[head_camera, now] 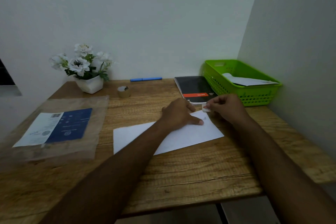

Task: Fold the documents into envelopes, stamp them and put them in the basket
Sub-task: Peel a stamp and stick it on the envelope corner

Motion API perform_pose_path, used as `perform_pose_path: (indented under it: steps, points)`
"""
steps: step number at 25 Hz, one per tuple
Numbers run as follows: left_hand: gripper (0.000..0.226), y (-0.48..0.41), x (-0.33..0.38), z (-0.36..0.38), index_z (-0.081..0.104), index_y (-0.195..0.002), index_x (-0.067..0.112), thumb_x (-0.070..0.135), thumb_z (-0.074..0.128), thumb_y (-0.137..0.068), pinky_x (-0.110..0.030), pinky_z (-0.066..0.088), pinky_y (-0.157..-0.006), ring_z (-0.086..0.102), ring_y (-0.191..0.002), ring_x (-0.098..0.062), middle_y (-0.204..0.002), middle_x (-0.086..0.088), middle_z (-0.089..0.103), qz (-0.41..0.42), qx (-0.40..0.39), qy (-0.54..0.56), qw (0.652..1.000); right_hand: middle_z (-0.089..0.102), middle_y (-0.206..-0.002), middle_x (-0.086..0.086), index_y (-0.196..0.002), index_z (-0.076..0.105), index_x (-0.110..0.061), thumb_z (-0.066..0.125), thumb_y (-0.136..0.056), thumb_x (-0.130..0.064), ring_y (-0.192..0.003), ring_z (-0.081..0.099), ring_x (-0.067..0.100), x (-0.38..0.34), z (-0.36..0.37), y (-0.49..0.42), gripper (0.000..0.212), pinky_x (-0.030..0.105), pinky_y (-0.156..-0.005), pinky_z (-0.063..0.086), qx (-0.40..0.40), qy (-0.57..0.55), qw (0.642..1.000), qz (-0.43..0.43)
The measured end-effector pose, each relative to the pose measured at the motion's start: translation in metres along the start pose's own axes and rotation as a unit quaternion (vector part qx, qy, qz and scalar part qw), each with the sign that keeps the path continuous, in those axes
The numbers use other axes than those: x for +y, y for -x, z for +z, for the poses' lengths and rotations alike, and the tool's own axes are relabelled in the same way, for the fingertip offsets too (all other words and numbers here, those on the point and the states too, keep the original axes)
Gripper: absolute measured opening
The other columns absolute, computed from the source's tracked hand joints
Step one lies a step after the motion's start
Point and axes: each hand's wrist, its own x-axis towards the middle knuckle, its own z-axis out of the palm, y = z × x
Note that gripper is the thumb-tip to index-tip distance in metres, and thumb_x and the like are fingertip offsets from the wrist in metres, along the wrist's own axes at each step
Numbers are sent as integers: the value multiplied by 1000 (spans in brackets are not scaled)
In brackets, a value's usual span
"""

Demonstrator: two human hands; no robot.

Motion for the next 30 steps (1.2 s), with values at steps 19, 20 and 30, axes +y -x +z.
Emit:
perform_pose_path:
  steps: [19, 20, 30]
  points:
    - [18, 7, -9, -9, 72, -101, 7, 13, 63, -86, -33, 55, -79, 64, -82, -11, -98, -8, 72, 42, 78, 124, 988, 74, -77, 7, -82, 78, -12, 75, -82, -10, -66, 62, 12, -20, 2, 15, 3, 26, -59, 46, -80, -9, 991, -103]
    - [17, 7, -9, -9, 73, -100, 8, 13, 64, -86, -29, 54, -76, 63, -79, -7, -97, -7, 72, 47, 83, 128, 987, 74, -76, 6, -81, 78, -13, 75, -81, -11, -67, 63, 12, -20, 2, 15, 4, 27, -61, 47, -72, -11, 992, -105]
    - [21, 8, -8, -8, 71, -105, 9, 16, 65, -86, -16, 49, -70, 60, -77, -3, -102, -6, 72, 56, 113, 120, 985, 74, -69, 1, -80, 80, -17, 78, -79, -15, -60, 62, 6, -18, 7, 14, 3, 25, -55, 47, -48, -21, 992, -113]
